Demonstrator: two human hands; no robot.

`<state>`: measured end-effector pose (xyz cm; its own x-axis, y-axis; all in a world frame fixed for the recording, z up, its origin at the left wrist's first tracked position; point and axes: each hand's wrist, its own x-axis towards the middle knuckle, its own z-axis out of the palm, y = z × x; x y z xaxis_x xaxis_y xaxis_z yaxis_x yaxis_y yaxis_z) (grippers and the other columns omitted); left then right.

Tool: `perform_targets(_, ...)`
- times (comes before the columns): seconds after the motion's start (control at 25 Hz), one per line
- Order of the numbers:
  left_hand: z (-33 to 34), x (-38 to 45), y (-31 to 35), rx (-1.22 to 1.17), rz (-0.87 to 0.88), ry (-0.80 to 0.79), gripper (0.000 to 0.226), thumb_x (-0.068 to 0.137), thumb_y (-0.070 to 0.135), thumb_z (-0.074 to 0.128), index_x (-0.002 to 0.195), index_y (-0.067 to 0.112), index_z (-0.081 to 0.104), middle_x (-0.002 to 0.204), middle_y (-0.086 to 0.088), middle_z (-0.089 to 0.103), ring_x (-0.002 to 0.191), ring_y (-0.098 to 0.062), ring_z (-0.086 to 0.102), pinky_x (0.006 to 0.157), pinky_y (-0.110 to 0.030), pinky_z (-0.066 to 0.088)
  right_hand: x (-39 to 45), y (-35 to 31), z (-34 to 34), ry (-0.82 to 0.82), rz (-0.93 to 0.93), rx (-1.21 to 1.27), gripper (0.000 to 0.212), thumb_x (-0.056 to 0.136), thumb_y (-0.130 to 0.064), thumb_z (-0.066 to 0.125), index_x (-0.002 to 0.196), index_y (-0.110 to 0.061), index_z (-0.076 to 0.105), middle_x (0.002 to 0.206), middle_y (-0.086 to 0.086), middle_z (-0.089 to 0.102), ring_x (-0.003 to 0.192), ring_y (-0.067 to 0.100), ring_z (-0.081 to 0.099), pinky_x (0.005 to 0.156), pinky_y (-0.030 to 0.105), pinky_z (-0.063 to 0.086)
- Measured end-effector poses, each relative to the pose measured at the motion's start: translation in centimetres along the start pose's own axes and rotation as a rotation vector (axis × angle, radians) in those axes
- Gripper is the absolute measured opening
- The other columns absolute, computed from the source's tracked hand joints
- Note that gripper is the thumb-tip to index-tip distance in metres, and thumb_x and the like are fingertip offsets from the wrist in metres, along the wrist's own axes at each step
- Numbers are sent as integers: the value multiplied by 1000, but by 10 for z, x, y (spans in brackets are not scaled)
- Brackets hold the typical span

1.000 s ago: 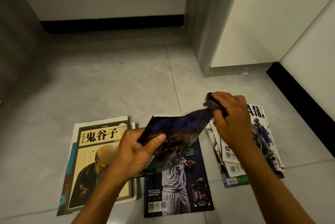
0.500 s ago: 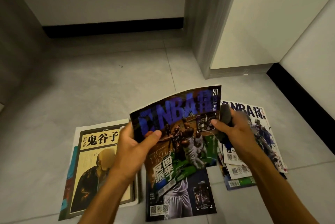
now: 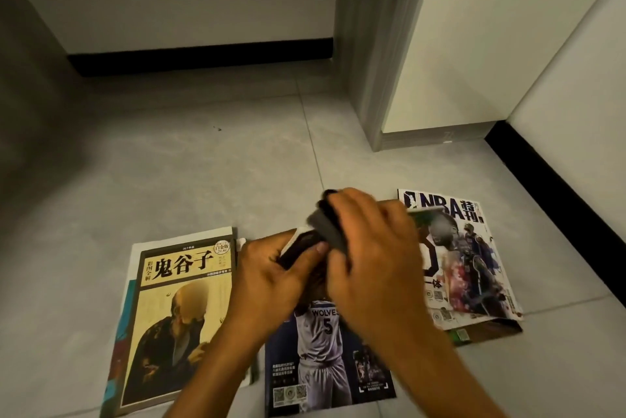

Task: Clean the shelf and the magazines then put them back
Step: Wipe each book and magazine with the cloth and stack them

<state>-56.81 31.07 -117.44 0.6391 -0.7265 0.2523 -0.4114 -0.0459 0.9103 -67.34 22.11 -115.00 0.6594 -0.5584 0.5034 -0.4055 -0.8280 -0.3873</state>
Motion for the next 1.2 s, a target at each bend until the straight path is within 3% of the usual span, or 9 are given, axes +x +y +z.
perform_targets(0.12,-3,-5,3,-58,49,-6,11,81,38,60,77,42,70,64,19,66,54,-2,61,51,-16,49,-8,-14,10,112,-75,67,48,83,-20,42,130,-13,51,124,6,61,104,21,46,86,35,42)
perform_targets(0.24,-14,-7,-1,-102,-46,72,6,79,30,78,83,34,75,78,15,74,73,-5,71,65,-22,57,-9,32,19,121,-26,44,51,82,-15,43,133,-13,45,125,7,61,108,23,44,89,36,43)
perform_targets(0.44,-25,-16,-11,-80,-166,127,15,74,24,70,84,32,76,75,14,74,71,-4,70,61,-17,55,-31,163,26,-83,470,-56,26,90,-3,55,114,-12,61,99,11,66,86,21,54,76,28,41)
perform_targets(0.52,-26,-18,-17,-154,-260,180,9,76,18,71,77,25,76,74,11,74,70,-6,70,59,-18,55,-42,188,27,-67,880,342,29,93,-1,49,119,-10,59,96,16,63,73,20,56,65,27,44)
perform_targets(0.64,-17,-18,-19,-257,-377,218,15,81,5,70,80,20,70,73,9,74,68,-7,70,55,-18,55,-45,169,29,-102,1128,1085,35,92,-4,47,124,-15,55,116,16,61,98,29,61,85,42,51)
perform_targets(0.8,-32,-14,-17,-387,-483,123,17,76,0,69,79,15,74,79,0,76,74,-13,72,56,-17,54,-23,145,10,-102,890,1040,29,88,-16,59,118,-16,60,113,9,67,92,21,68,64,26,55)
perform_targets(1.0,-65,2,-13,-188,-357,-457,41,69,23,84,107,34,73,108,12,72,102,-4,67,79,-17,54,17,108,-36,-298,224,588,26,88,-23,64,114,-27,62,103,-13,66,93,6,63,68,20,54)
perform_targets(1.12,-38,7,10,5,-137,-316,32,72,23,77,100,36,69,95,22,72,90,2,68,72,-12,53,28,70,-32,-338,-92,327,31,88,-46,54,118,-40,55,100,-33,56,96,-6,53,83,26,44)
perform_targets(1.2,-27,11,18,-40,-22,-145,20,74,28,72,92,37,70,86,20,73,79,-1,70,64,-14,53,24,46,-24,-247,-102,313,36,92,-40,46,126,-37,52,110,-29,55,102,-4,48,88,36,44)
